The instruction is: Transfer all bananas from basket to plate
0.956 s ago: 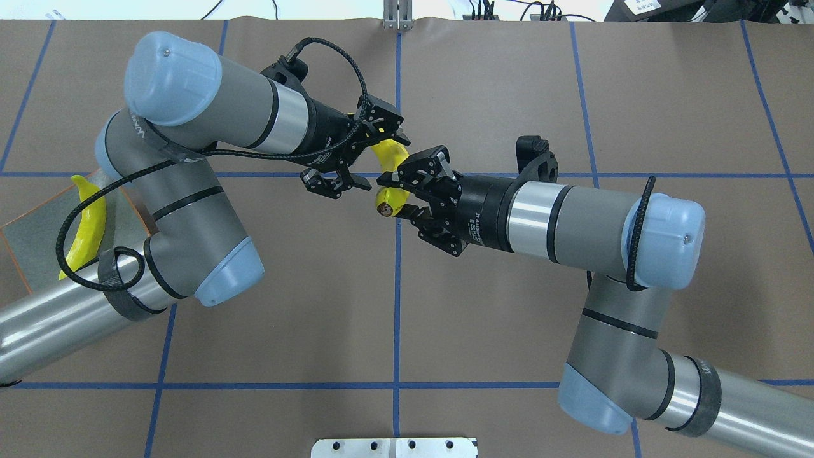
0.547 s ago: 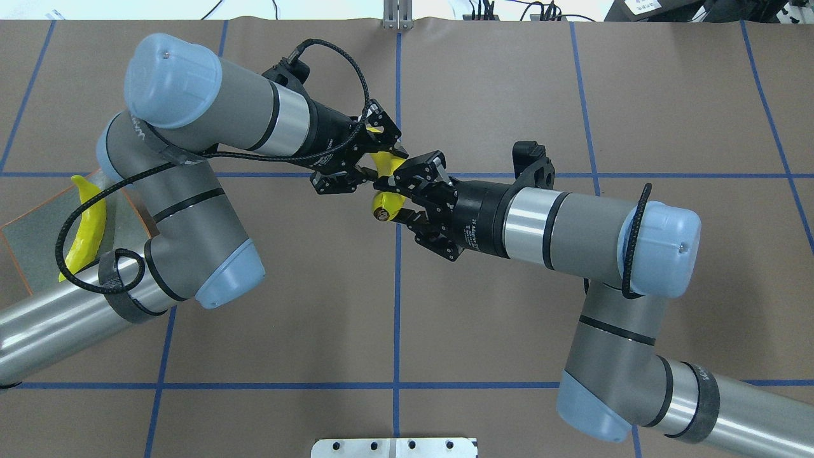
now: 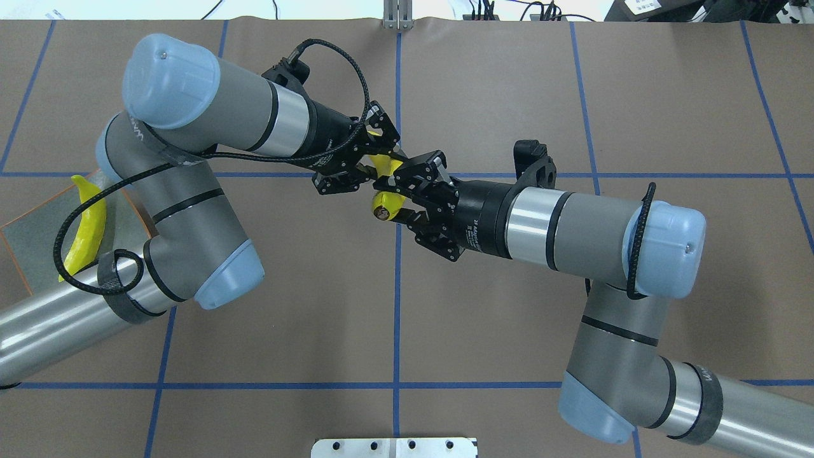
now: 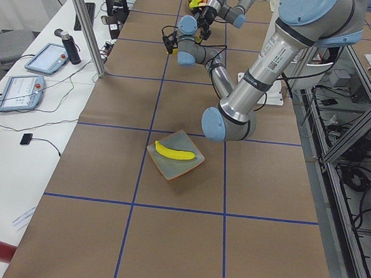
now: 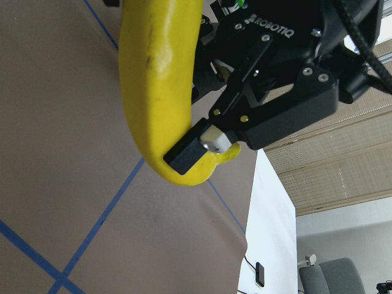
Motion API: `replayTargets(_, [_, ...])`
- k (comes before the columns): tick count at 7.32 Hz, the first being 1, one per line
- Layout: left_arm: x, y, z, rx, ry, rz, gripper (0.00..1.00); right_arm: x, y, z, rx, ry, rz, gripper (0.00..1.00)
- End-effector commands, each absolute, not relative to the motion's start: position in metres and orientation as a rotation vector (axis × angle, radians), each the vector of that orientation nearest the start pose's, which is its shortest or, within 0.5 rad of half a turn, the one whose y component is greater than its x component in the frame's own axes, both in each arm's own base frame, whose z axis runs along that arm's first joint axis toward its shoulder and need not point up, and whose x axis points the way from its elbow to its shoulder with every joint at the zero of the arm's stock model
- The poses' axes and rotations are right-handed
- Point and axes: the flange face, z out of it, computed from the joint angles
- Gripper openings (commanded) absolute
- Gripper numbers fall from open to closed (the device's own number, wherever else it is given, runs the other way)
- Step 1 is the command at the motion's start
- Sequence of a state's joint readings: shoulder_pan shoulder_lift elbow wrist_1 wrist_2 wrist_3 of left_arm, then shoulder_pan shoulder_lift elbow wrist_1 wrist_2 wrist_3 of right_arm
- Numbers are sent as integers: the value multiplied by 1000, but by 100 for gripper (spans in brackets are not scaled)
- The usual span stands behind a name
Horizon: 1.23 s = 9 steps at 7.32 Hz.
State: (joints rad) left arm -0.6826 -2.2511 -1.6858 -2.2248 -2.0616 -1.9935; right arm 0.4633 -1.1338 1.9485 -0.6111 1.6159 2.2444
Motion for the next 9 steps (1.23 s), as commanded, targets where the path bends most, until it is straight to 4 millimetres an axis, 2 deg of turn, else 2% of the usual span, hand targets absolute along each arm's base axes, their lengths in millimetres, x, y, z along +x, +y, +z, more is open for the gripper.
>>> replayTargets(1, [440, -472, 133, -187, 1461, -509, 0, -387, -340, 154, -223, -1833, 770, 100])
replayTargets(2, [434, -470, 155, -167, 1434, -471, 0, -366, -332, 164, -219, -1828, 776, 100])
replayTargets(4, [374, -482, 210, -156, 1380, -355, 0, -344, -345, 208, -149, -1746, 824, 100])
replayTargets(5, [348, -496, 238, -111, 1351, -333, 0, -334, -349, 241, -54, -1672, 797, 100])
replayTargets(6, [335, -495, 281, -51, 1295, -275, 0, -325, -355, 275, 36, -1589, 770, 100])
replayTargets(7, [319, -493, 326, 8, 1233, -222, 0, -328, -368, 296, 89, -1535, 761, 100])
replayTargets(8, [290, -495, 370, 65, 1175, -178, 0, -334, -380, 316, 100, -1492, 782, 100])
replayTargets(9, [259, -491, 411, 111, 1118, -139, 0, -336, -384, 325, 118, -1469, 780, 100])
